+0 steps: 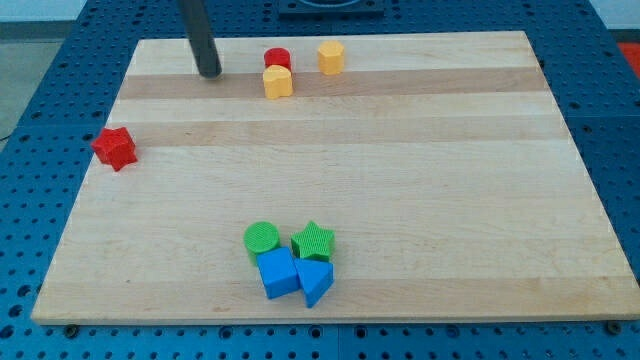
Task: Slide red circle closer to red star
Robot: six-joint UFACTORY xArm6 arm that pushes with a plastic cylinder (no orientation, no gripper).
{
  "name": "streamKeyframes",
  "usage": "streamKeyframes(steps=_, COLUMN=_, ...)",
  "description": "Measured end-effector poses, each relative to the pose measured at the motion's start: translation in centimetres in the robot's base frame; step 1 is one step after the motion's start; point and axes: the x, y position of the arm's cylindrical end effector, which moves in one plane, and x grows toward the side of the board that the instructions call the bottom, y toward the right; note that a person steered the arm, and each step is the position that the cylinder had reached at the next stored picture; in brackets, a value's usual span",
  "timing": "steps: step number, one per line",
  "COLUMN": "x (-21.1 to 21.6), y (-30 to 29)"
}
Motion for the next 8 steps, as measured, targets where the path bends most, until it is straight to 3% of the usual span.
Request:
streamKeyframes(steps=1, x=-3.0, y=6.1)
streamKeyframes(steps=2, x=-2.6, y=11.3)
streamKeyframes(steps=3, x=-0.1, y=11.0)
streamKeyframes(steps=5, x=3.4, y=3.9)
streamKeyframes(steps=7, x=3.1, y=8.0)
streamKeyframes(steps=8, x=5.2, y=5.8)
